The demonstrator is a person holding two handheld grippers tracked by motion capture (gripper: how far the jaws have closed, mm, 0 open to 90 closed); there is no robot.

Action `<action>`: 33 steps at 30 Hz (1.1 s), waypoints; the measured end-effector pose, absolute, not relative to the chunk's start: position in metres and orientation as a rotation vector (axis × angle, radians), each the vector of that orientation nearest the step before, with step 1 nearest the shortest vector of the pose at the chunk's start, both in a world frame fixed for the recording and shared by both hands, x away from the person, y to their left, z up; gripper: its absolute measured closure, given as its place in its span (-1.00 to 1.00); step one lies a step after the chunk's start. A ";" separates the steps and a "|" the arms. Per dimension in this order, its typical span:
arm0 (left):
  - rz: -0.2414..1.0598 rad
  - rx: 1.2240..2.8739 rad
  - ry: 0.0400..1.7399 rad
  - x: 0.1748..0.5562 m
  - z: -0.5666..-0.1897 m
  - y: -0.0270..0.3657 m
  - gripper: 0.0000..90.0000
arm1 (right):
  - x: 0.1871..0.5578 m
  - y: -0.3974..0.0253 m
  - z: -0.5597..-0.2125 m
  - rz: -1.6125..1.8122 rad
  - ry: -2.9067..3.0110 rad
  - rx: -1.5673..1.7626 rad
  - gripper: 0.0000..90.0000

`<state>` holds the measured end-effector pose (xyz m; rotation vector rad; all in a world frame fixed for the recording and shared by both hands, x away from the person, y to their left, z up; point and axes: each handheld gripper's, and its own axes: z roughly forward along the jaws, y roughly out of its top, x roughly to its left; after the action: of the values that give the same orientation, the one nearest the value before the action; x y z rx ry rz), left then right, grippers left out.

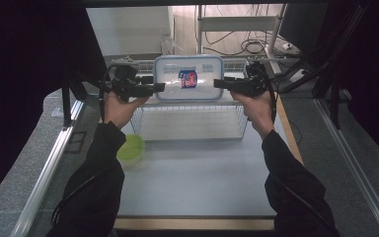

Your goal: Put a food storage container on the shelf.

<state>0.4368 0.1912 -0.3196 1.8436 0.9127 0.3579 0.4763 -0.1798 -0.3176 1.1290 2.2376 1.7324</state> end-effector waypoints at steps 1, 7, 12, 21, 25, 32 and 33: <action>0.362 1.858 0.917 0.438 -0.320 0.190 -0.02 | 0.477 -0.179 -0.317 1.730 2.242 1.129 0.02; 0.345 1.854 0.960 0.445 -0.323 0.188 -0.04 | 0.482 -0.177 -0.317 1.728 2.235 1.168 -0.05; 0.342 1.846 0.962 0.445 -0.322 0.187 -0.05 | 0.485 -0.178 -0.315 1.714 2.213 1.192 -0.06; 0.352 1.822 0.972 0.447 -0.318 0.187 -0.06 | 0.484 -0.167 -0.317 1.598 2.203 1.184 -0.09; 0.350 1.814 0.973 0.448 -0.318 0.188 -0.07 | 0.486 -0.169 -0.317 1.617 2.195 1.198 -0.06; 0.364 1.793 0.972 0.448 -0.320 0.188 -0.06 | 0.484 -0.169 -0.317 1.614 2.183 1.172 -0.09; 0.380 1.794 0.970 0.448 -0.319 0.187 -0.06 | 0.484 -0.170 -0.318 1.627 2.169 1.170 -0.11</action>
<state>0.4475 0.1874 -0.3194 1.7942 0.9696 0.3800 0.4842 -0.1703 -0.3182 1.1699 2.1688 1.6267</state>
